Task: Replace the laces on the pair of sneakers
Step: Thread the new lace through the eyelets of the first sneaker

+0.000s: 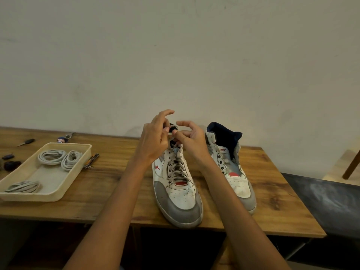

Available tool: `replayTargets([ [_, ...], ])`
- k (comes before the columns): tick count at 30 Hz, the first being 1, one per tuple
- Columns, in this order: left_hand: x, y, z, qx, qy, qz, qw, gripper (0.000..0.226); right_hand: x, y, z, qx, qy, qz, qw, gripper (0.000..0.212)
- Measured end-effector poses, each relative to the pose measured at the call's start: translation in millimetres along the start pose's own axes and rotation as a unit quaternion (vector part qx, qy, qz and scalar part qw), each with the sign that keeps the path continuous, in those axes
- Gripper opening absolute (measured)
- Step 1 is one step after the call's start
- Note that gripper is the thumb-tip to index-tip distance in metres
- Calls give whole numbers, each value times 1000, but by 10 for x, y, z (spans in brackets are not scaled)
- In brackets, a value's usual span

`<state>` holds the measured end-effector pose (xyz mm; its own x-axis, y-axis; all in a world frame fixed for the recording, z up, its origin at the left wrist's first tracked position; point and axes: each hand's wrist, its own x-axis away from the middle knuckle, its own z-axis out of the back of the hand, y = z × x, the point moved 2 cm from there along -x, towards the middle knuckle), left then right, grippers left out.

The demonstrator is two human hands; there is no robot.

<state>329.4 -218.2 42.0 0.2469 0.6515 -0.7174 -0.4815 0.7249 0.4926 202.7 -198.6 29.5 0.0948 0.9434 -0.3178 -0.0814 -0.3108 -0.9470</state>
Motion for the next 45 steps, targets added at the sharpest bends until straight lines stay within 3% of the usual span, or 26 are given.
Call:
replayTargets([
  [3, -20, -41, 105, 69, 79, 88, 991, 40, -9, -27, 64, -39, 28, -23, 999, 25],
  [5, -30, -118, 266, 130, 204, 174, 955, 35, -18, -23, 105, -59, 41, -33, 997, 24],
  [7, 9, -222, 447, 116, 303, 255, 911, 31, -11, -15, 112, -54, 38, -33, 997, 23],
  [8, 41, -265, 501, 64, 309, 292, 903, 30, -2, -9, 112, -47, 32, -29, 998, 22],
  [10, 85, -307, 503, -98, 257, 318, 907, 27, 11, -12, 105, -36, 19, -16, 999, 19],
  [11, 90, -306, 458, -140, 229, 294, 918, 25, 12, -10, 93, -35, 13, -10, 999, 17],
  [14, 7, -155, 281, -62, 170, 110, 977, 21, 17, -11, 76, -39, 25, 3, 999, 13],
  [16, -30, 36, 185, 35, 117, 18, 992, 17, 14, -15, 70, -43, 37, 11, 998, 11],
  [20, -1, 209, -15, 32, -4, -40, 999, 20, 8, -22, 36, -34, 43, 16, 998, 14],
  [27, 50, 26, -78, -79, -24, 9, 997, 15, 8, -39, 29, 7, 42, 20, 999, 11],
  [32, 18, -23, 31, -34, 20, 34, 999, 10, 1, -69, 37, 19, 55, 20, 998, 14],
  [36, 3, 6, -25, 6, 1, 90, 996, 15, -22, -79, 30, 107, 16, 19, 994, 29],
  [40, 2, -19, -47, -11, -36, 113, 993, 15, -52, -101, -18, 286, 8, 109, 952, 36],
  [45, 14, -7, -5, 0, -57, 100, 993, 18, -63, -75, -45, 317, 17, 148, 937, 33],
])
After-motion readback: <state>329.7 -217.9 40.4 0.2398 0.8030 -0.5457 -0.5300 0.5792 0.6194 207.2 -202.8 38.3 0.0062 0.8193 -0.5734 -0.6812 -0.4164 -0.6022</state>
